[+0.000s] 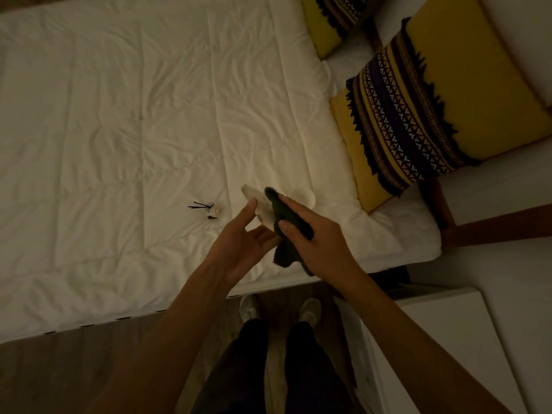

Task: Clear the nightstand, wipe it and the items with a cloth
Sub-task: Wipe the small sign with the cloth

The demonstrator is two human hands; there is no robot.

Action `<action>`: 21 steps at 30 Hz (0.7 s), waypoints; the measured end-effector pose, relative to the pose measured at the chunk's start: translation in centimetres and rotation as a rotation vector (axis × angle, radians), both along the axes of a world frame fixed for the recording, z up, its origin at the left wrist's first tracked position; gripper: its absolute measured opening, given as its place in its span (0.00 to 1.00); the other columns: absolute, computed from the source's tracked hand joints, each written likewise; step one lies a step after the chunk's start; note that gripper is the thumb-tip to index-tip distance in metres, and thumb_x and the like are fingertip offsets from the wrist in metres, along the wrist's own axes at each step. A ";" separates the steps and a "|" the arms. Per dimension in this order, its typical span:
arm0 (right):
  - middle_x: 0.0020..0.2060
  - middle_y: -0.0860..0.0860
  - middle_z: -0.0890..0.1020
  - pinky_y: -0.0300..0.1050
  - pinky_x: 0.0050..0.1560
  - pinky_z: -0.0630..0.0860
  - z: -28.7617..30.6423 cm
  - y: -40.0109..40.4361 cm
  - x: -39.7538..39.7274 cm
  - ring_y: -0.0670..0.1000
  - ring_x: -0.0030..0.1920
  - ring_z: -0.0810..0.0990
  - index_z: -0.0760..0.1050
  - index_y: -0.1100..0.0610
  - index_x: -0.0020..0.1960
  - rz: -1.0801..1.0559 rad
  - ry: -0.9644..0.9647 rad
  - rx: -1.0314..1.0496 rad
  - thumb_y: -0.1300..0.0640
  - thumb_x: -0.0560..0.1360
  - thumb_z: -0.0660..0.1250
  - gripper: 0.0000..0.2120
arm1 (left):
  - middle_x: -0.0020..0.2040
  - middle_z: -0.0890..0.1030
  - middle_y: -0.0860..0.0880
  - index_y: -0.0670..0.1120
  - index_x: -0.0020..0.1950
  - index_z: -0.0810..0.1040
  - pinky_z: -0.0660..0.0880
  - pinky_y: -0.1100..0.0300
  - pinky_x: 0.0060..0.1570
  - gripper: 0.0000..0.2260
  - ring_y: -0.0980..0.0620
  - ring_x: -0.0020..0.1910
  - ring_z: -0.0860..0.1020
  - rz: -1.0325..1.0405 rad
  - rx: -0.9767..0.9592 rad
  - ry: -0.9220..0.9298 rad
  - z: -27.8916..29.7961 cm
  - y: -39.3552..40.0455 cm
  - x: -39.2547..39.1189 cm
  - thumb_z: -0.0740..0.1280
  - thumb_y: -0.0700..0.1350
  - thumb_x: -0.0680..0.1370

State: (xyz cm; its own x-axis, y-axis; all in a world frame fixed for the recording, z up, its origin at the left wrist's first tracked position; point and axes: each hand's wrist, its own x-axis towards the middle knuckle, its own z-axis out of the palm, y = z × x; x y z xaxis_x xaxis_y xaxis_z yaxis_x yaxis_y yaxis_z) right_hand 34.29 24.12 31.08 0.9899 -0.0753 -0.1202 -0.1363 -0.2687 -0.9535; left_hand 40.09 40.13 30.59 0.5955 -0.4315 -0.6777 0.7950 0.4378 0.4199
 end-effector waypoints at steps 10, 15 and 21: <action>0.60 0.38 0.80 0.32 0.60 0.75 0.1 0.3 -0.3 0.35 0.62 0.77 0.74 0.44 0.68 -0.090 -0.021 0.062 0.59 0.78 0.71 0.22 | 0.59 0.82 0.36 0.38 0.68 0.75 0.81 0.47 0.57 0.21 0.37 0.63 0.80 0.063 -0.042 -0.032 1.1 1.0 -0.1 0.66 0.49 0.80; 0.53 0.34 0.84 0.32 0.55 0.77 0.1 -0.5 -0.4 0.39 0.59 0.81 0.74 0.35 0.61 -0.073 0.155 0.286 0.57 0.81 0.67 0.17 | 0.56 0.84 0.39 0.43 0.64 0.75 0.83 0.53 0.46 0.13 0.39 0.56 0.83 -0.095 0.118 -0.145 1.1 2.3 0.8 0.64 0.44 0.80; 0.53 0.42 0.86 0.36 0.52 0.80 0.2 -1.0 0.1 0.43 0.55 0.84 0.78 0.40 0.61 -0.063 0.222 0.366 0.58 0.82 0.65 0.15 | 0.48 0.87 0.48 0.52 0.51 0.86 0.82 0.55 0.45 0.09 0.48 0.51 0.85 -0.276 0.325 -0.257 0.6 2.7 0.4 0.66 0.46 0.81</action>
State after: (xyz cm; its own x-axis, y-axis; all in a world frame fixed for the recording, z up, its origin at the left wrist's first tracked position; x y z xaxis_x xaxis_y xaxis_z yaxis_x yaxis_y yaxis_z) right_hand 34.39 23.10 31.32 0.9319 -0.0473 -0.3596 -0.3540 0.0971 -0.9302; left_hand 40.51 42.83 31.15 0.6541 -0.3874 -0.6497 0.7158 0.0394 0.6972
